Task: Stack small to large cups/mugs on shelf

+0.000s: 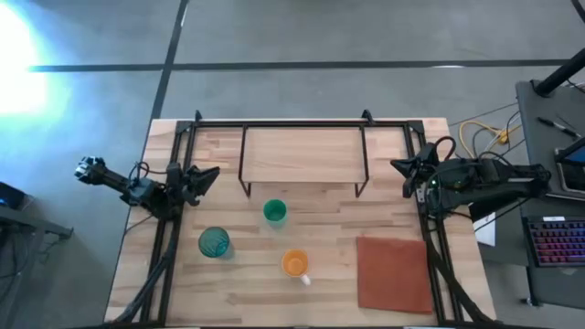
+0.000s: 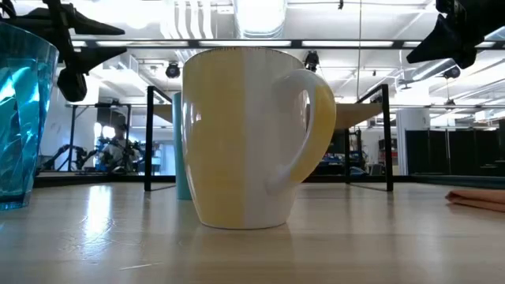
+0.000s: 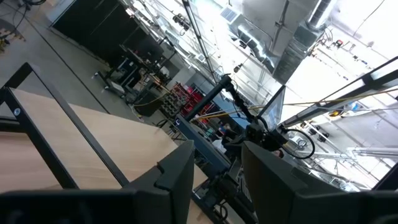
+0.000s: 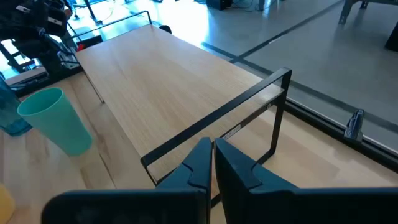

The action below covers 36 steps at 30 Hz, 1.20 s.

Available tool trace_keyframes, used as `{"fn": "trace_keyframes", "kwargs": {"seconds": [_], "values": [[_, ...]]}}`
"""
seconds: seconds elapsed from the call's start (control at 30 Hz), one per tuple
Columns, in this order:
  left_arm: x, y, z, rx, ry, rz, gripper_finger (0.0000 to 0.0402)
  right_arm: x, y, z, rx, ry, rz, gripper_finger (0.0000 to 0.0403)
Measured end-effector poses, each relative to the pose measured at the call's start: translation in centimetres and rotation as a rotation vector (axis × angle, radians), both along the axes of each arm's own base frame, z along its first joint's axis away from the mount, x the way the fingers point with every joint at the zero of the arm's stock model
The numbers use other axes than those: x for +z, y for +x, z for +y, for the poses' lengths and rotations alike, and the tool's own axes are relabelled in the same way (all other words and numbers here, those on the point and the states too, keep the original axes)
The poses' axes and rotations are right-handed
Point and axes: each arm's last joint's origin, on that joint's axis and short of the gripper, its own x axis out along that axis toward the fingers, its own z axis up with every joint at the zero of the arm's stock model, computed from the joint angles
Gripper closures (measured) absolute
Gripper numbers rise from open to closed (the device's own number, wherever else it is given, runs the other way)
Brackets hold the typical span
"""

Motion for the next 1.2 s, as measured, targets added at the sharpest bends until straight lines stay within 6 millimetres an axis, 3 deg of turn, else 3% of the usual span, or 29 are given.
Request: {"fn": "trace_keyframes", "kwargs": {"seconds": [0.43, 0.53, 0.67, 0.87, 0.97, 1.03, 1.13, 1.2], "values": [[0.0, 0.0, 0.0, 0.0, 0.0, 0.0, 0.0281, 0.2, -0.1, -0.2, -0.067, -0.04, -0.015, 0.039], [0.0, 0.0, 0.0, 0.0, 0.0, 0.001, 0.0281, 0.3, 0.0, -0.3, -0.113, -0.121, 0.006, 0.039], [0.0, 0.0, 0.0, 0.0, 0.0, 0.0, 0.0281, 1.4, 0.2, -0.6, -0.266, -0.162, -0.117, 0.039], [0.0, 0.0, 0.0, 0.0, 0.0, 0.001, 0.0281, 2.6, -0.3, -0.6, -0.221, -0.128, -0.177, 0.039], [0.0, 0.0, 0.0, 0.0, 0.0, 0.0, 0.0281, 3.6, 0.1, -0.7, -0.301, -0.117, -0.296, 0.039], [0.0, 0.0, 0.0, 0.0, 0.0, 0.001, 0.0281, 4.5, 0.5, -0.8, -0.388, -0.056, -0.464, 0.039], [0.0, 0.0, 0.0, 0.0, 0.0, 0.0, 0.0281, 6.1, 1.5, -0.6, -0.402, 0.107, -0.755, 0.039], [0.1, 0.0, 0.0, 0.0, -0.005, -0.009, 0.0281, 6.7, 2.4, -0.5, -0.388, 0.117, -0.811, 0.039]]}}
